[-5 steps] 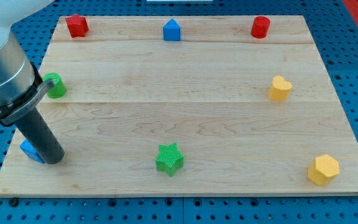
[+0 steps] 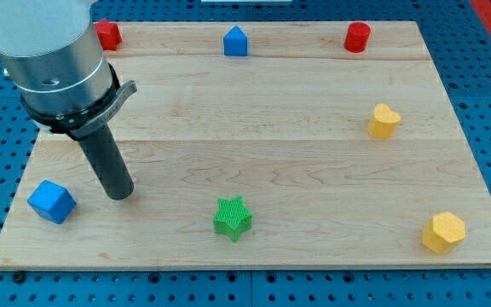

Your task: Move the arm to the center of the board

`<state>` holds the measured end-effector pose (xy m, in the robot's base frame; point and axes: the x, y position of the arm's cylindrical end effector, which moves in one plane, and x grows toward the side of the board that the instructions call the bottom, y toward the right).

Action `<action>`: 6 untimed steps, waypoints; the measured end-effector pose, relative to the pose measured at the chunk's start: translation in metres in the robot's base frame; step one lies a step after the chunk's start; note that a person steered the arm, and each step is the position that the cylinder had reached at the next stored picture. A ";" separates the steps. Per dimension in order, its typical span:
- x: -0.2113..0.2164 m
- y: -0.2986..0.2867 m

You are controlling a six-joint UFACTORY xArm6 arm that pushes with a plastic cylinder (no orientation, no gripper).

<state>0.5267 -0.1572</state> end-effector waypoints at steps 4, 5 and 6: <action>-0.016 0.026; -0.052 0.086; -0.074 0.135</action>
